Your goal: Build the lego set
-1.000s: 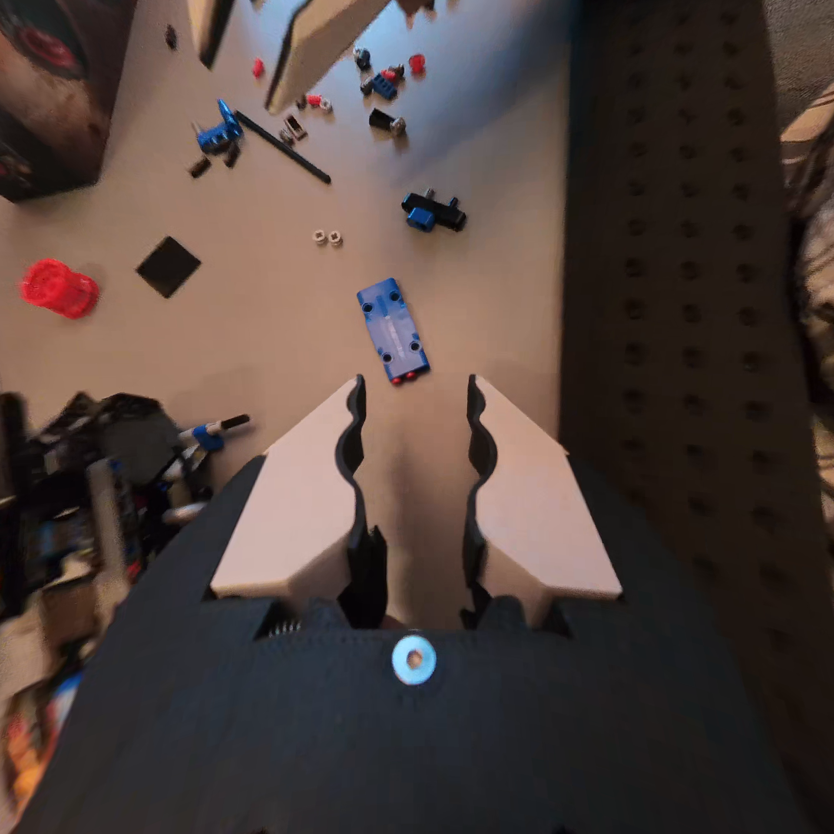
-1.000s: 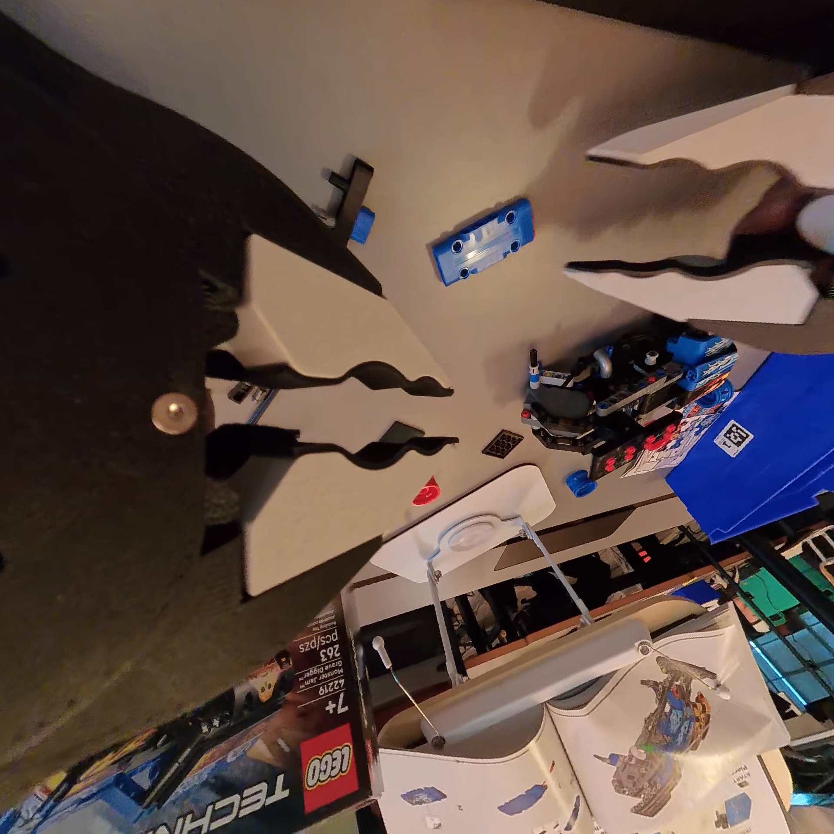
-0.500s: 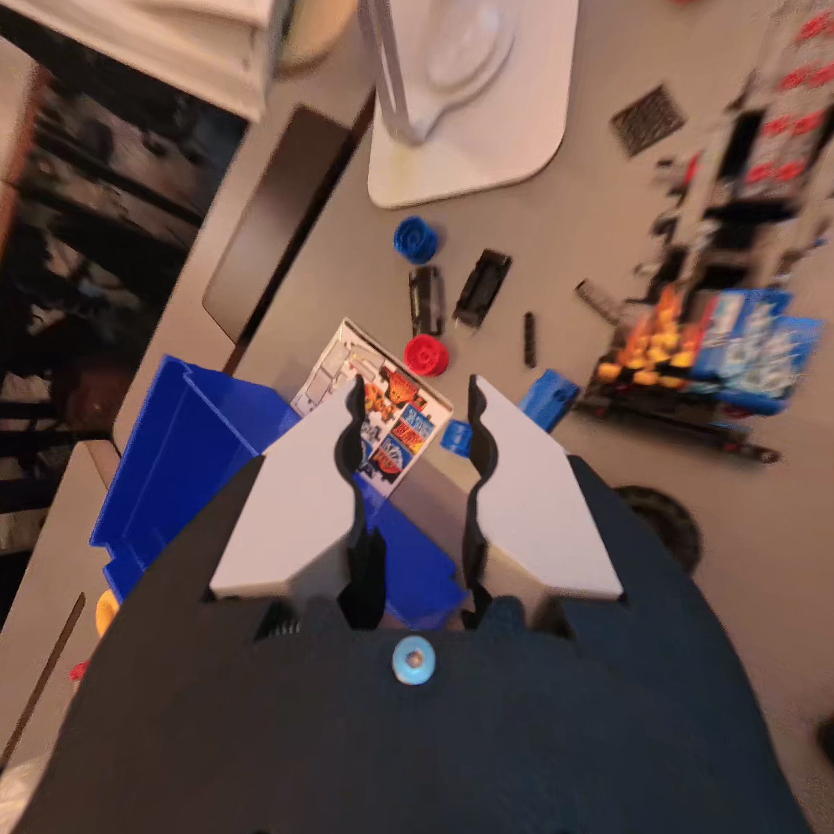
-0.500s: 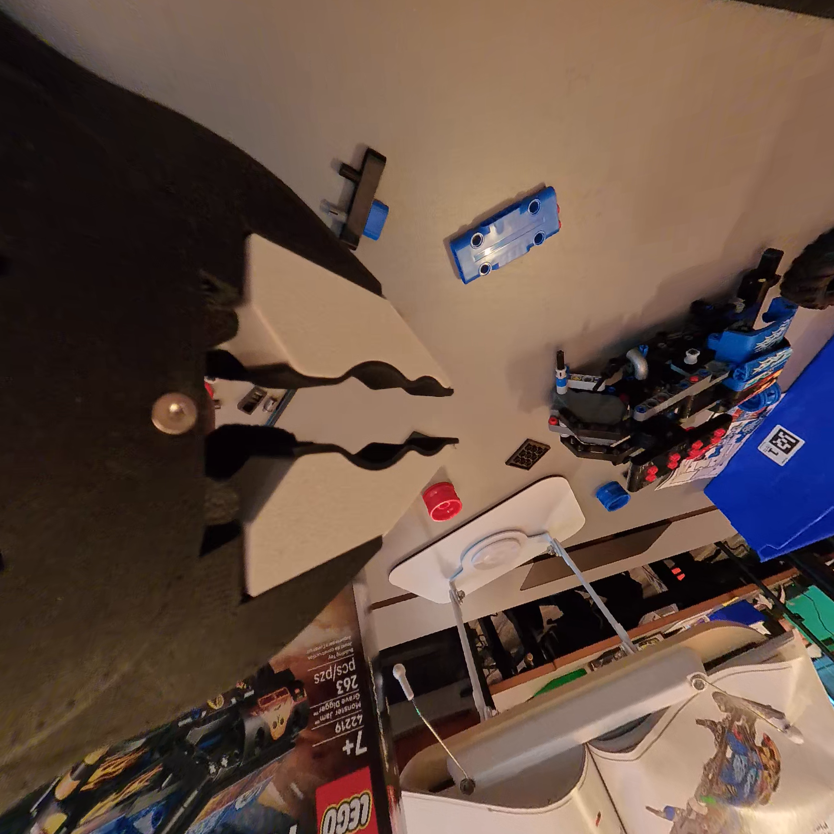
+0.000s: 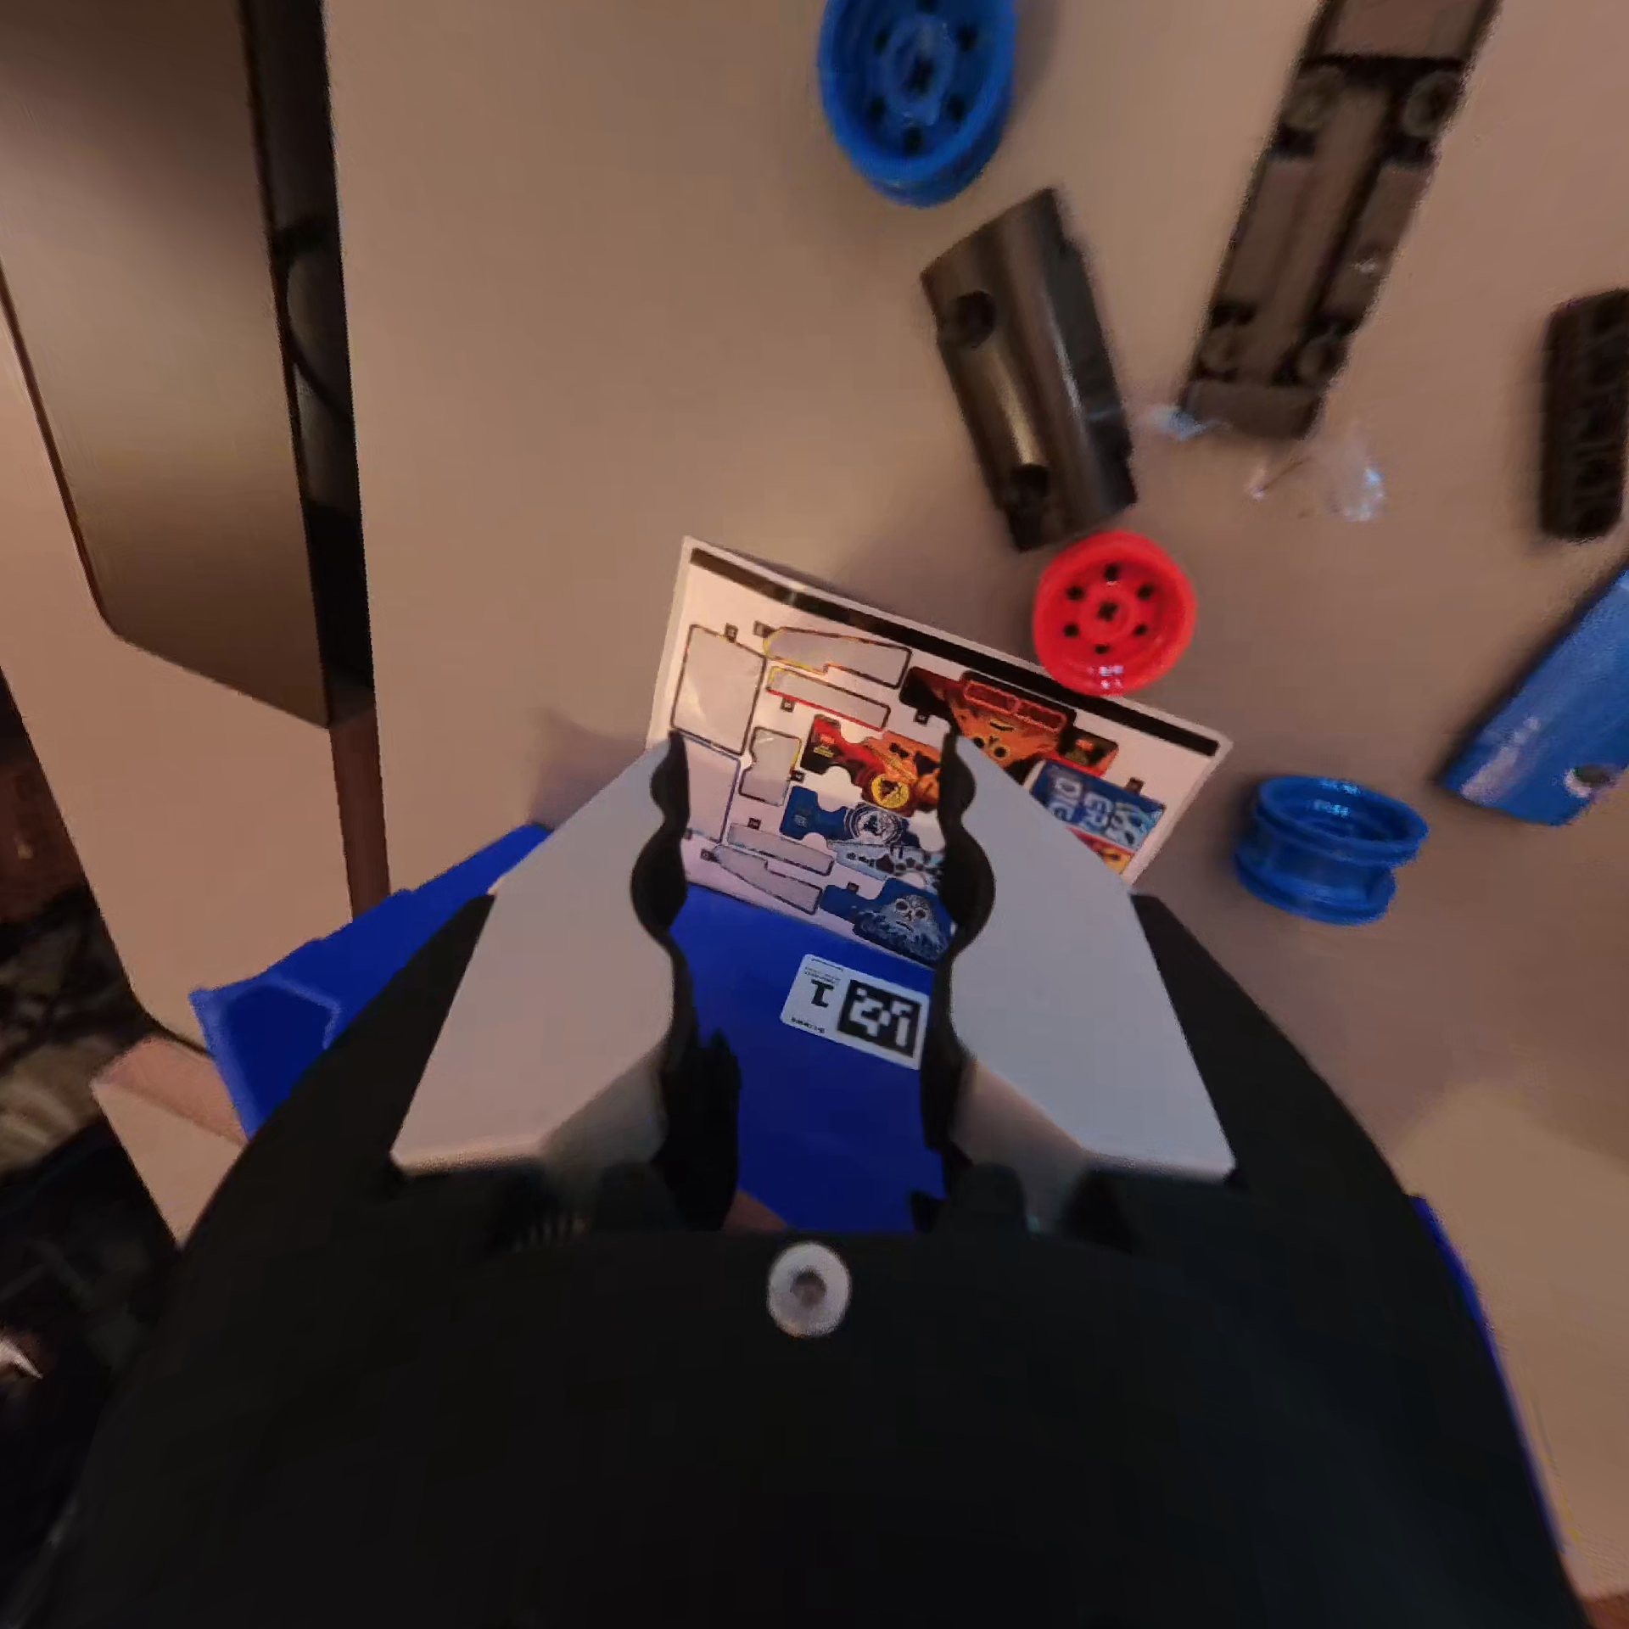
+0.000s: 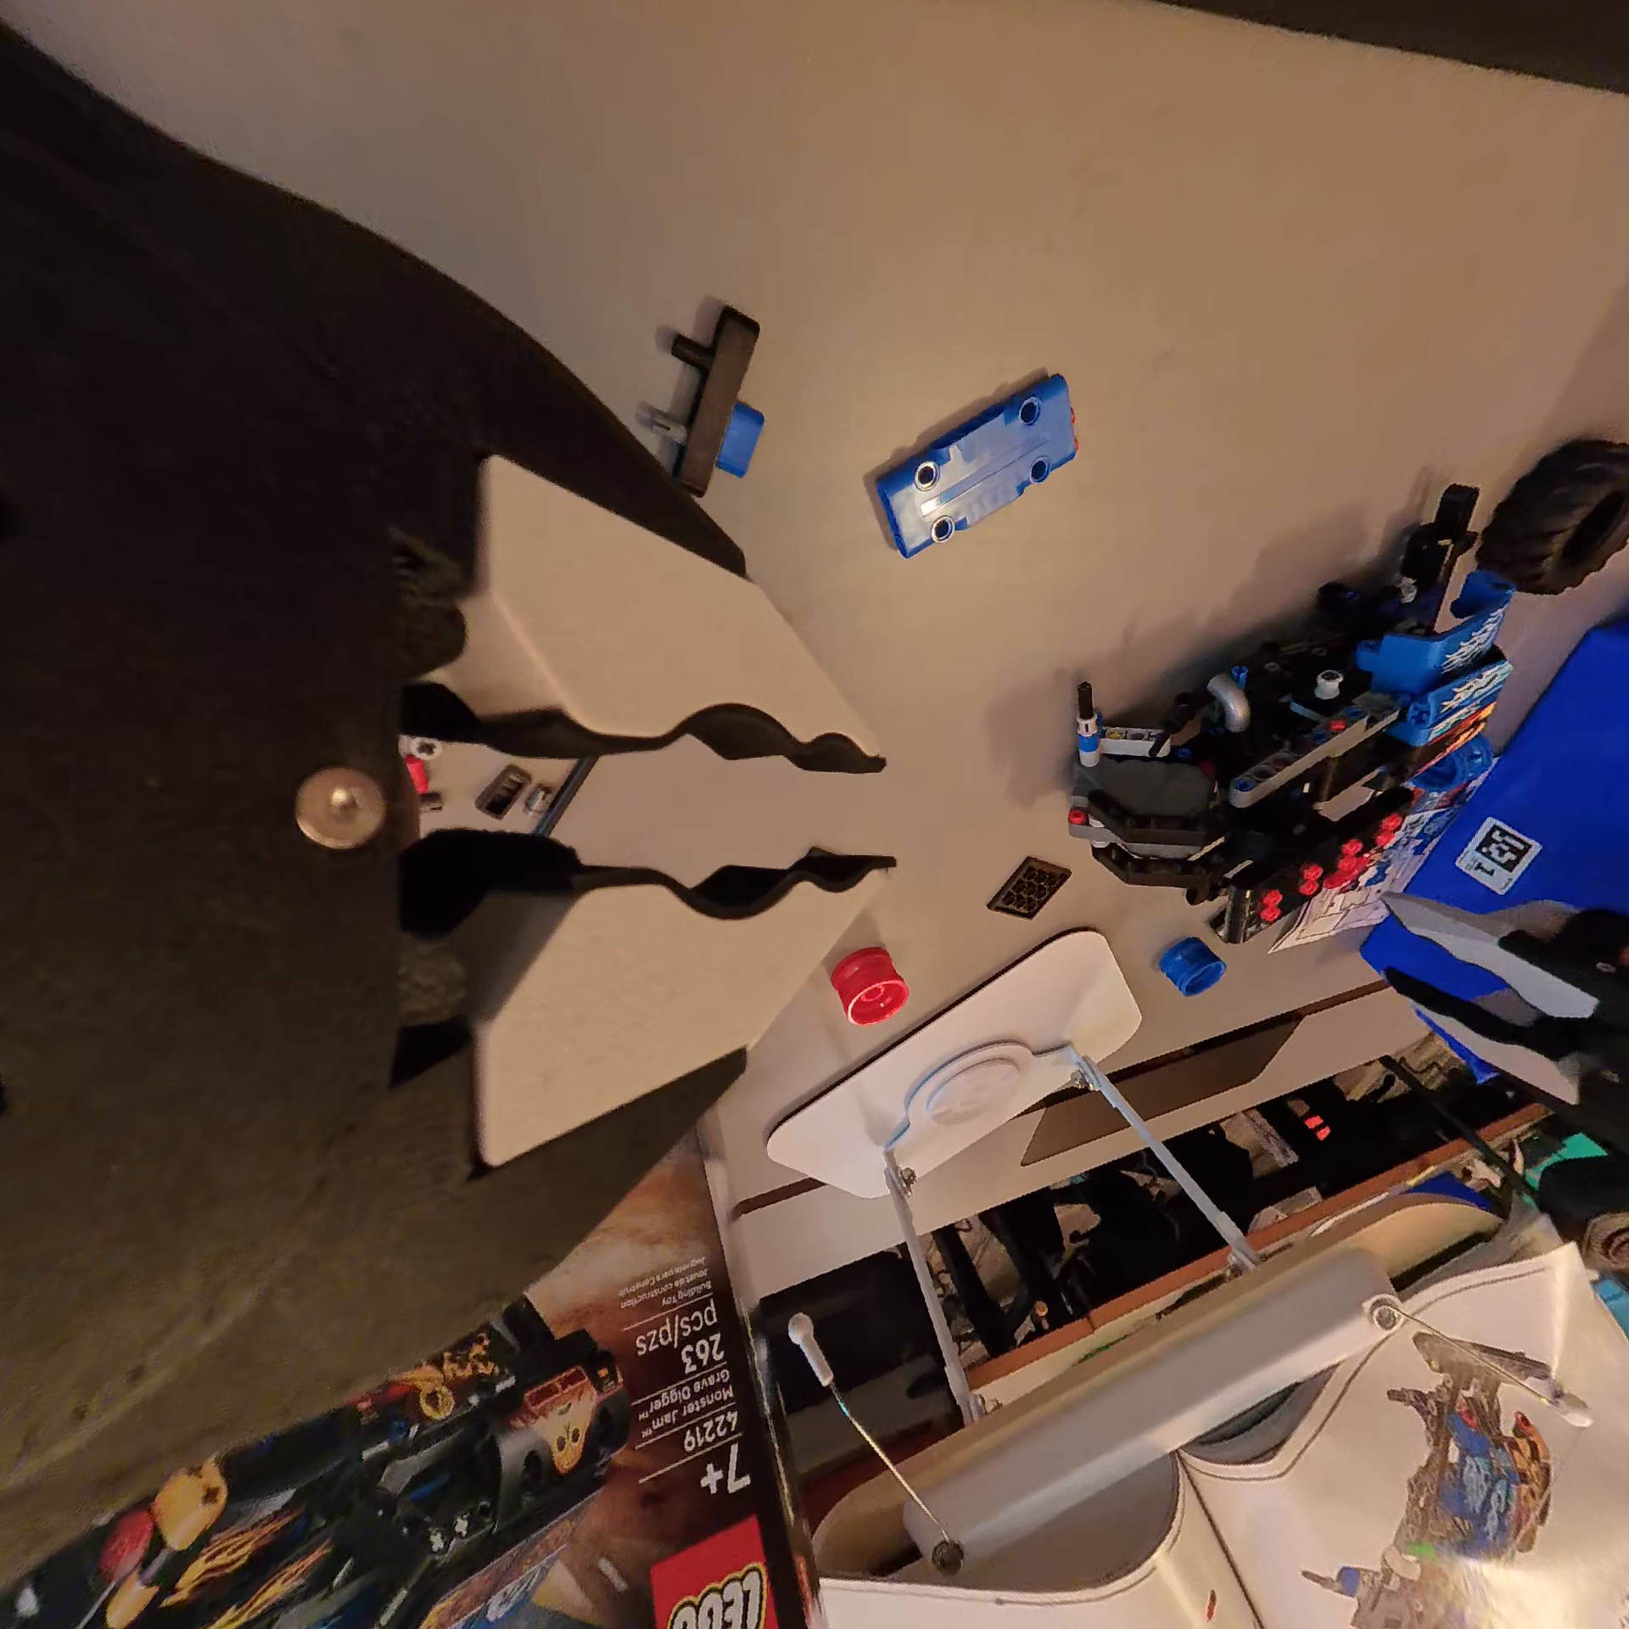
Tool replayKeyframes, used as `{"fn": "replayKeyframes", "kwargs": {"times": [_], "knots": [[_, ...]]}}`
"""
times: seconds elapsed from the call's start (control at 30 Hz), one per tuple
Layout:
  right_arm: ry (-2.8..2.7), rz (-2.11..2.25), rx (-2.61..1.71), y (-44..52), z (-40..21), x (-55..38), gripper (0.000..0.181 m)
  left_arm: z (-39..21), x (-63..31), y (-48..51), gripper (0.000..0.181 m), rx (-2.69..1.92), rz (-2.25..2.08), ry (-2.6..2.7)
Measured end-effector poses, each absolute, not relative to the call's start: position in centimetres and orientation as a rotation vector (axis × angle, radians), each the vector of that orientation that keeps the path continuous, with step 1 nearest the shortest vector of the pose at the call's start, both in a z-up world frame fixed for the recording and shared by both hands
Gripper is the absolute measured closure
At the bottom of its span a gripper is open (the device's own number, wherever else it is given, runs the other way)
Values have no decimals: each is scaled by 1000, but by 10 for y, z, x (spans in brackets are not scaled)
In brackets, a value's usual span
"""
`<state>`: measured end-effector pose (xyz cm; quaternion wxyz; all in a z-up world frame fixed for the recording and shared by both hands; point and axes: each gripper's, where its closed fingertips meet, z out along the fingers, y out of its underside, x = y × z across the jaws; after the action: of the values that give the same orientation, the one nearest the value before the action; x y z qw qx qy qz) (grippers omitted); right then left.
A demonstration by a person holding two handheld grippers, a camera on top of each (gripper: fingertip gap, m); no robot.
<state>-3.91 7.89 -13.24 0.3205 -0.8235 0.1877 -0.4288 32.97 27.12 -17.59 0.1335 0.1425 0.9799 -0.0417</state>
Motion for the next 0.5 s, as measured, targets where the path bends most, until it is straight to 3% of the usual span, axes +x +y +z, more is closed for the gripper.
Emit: {"fn": "replayKeyframes", "kwargs": {"times": [0.13,0.3,0.5], "knots": [[491,-1100,-2142,80,-131,-41,164,-184,336,287,125,652,10,2724],[483,-1075,-2146,83,-133,-42,164,-201,345,297,106,820,204,2630],[498,-1067,-2149,81,-135,-41,164,-207,341,301,113,877,430,2697]]}}
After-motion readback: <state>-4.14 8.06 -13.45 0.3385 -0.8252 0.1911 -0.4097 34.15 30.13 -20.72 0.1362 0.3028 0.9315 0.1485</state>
